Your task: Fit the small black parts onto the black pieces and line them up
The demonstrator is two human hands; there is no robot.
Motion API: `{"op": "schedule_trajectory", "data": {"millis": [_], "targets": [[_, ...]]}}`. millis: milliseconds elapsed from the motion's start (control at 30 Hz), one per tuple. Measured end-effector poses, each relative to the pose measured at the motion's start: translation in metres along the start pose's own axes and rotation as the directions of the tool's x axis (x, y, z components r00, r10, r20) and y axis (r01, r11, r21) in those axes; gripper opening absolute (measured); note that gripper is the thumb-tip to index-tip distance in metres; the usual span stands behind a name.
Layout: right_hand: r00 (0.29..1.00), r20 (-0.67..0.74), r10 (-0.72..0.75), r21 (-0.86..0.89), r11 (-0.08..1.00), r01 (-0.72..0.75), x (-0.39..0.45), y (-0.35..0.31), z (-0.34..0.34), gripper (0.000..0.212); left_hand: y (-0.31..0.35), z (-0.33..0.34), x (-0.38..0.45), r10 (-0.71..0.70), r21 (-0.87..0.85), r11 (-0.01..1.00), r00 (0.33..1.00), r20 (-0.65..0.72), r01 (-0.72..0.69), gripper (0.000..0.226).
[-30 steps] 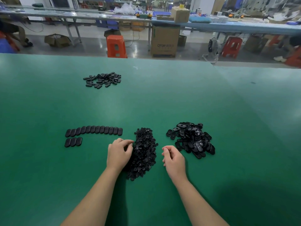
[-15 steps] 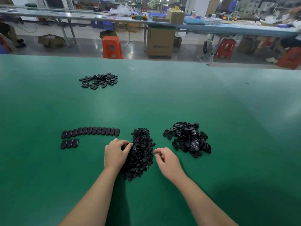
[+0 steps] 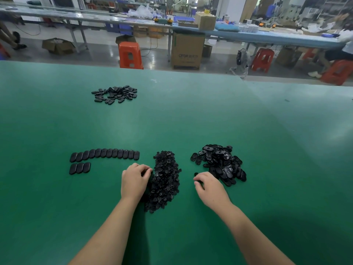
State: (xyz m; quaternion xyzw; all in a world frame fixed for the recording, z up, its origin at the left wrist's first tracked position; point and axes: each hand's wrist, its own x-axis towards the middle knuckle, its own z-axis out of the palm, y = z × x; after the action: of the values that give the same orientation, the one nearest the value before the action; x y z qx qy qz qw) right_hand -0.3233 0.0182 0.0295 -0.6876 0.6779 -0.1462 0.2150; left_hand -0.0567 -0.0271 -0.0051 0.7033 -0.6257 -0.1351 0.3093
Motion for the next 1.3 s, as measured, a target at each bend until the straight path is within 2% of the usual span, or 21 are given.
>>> {"op": "schedule_trajectory", "data": {"millis": [67, 167, 300, 533, 633, 800, 967, 1133, 1300], "targets": [[0.999, -0.047, -0.020, 0.037, 0.999, 0.021, -0.003, 0.000, 0.002, 0.024, 0.000, 0.000, 0.000, 0.005, 0.012, 1.000, 1.000, 0.000, -0.005, 0.013], [0.993, -0.116, 0.038, 0.046, 0.998, -0.033, -0.002, 0.000, 0.001, 0.029, 0.000, 0.000, 0.001, 0.008, 0.021, 1.000, 1.000, 0.003, -0.008, 0.013], [0.985, -0.055, 0.161, -0.039, 0.986, -0.163, 0.005, -0.002, 0.000, 0.045, 0.000, 0.001, 0.000, 0.029, 0.061, 0.998, 1.000, 0.000, -0.029, 0.013], [0.981, -0.036, 0.193, -0.043, 0.980, -0.194, 0.014, -0.006, -0.001, 0.013, -0.001, 0.001, 0.000, 0.052, 0.049, 0.997, 0.999, 0.014, -0.053, 0.012], [0.984, -0.057, 0.171, 0.054, 0.984, -0.168, 0.016, -0.007, 0.001, 0.004, -0.002, 0.002, 0.001, 0.058, 0.040, 0.997, 0.998, 0.024, -0.059, 0.012], [0.961, -0.216, 0.174, 0.315, 0.944, -0.100, 0.012, -0.017, 0.005, 0.011, -0.003, 0.001, 0.001, 0.065, 0.017, 0.998, 0.998, 0.025, -0.066, 0.013], [0.970, -0.154, 0.190, 0.574, 0.816, -0.069, 0.003, -0.025, 0.018, 0.012, -0.002, -0.001, 0.000, 0.050, -0.044, 0.998, 0.998, 0.025, -0.049, 0.013], [0.961, -0.143, 0.236, 0.681, 0.728, -0.078, -0.005, -0.028, 0.028, 0.022, 0.000, -0.003, -0.001, 0.028, -0.087, 0.996, 0.999, 0.026, -0.025, 0.016], [0.953, -0.175, 0.247, 0.652, 0.754, -0.076, -0.007, -0.025, 0.033, 0.027, -0.002, -0.003, -0.003, -0.054, -0.181, 0.982, 0.998, 0.036, 0.060, 0.014]]}}
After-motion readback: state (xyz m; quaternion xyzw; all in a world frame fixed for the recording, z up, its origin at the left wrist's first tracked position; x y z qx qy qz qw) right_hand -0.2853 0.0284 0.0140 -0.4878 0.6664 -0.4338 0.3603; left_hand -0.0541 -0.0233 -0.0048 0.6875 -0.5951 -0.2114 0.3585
